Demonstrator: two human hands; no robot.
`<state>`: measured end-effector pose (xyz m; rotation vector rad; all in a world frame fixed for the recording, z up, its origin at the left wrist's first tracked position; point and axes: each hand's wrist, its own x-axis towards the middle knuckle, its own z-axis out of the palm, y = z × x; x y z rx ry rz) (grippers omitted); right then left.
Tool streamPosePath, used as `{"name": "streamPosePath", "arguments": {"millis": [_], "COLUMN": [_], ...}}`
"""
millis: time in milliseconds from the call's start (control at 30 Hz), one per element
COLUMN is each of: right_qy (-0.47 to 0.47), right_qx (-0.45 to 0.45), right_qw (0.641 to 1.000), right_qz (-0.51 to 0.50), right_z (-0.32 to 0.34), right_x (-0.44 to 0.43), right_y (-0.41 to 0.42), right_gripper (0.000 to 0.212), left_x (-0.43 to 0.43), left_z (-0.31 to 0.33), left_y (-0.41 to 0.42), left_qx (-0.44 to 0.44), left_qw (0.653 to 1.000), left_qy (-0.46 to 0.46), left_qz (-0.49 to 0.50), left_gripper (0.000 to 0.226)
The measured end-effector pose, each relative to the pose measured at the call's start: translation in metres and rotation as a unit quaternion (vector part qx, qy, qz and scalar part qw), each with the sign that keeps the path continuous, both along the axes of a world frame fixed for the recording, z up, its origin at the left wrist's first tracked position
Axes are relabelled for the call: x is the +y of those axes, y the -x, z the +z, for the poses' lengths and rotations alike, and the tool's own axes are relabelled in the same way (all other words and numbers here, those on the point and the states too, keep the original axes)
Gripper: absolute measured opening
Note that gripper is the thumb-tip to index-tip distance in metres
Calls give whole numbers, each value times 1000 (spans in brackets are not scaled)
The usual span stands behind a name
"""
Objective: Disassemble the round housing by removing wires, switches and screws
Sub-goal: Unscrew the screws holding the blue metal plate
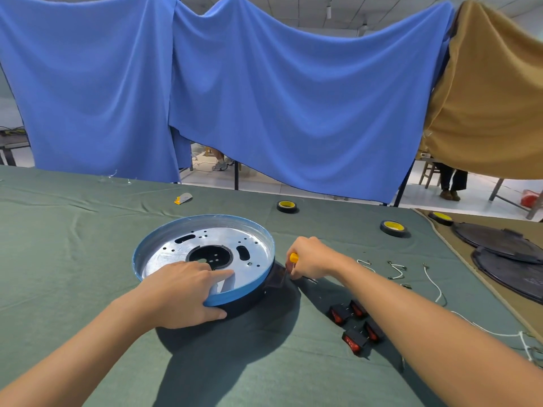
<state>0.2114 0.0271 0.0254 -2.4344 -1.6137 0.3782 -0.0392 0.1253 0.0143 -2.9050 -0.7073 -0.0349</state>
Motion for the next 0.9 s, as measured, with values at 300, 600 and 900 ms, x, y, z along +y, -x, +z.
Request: {"name": "streamPosePath", "arguments": {"millis": [300,600,900], "right_qy": [0,-16,5], "right_qx": [15,-27,-21], "right_qw": [999,999,994], "right_qz": [-42,-44,-111], "right_z": [10,-8,-4], "right_x": [-20,-19,-21], "right_y": [-12,-13,-17], "right_gripper": [16,11,44], "left_x": [0,-1,-1], "left_z": [-1,-1,0], "left_y": [-1,-1,-1], "left_qx": [-1,1,-1], "left_qw": [1000,1000,1000], "left_qy": [0,3,0], "left_qz": [8,13,5], "left_gripper": [70,72,66]}}
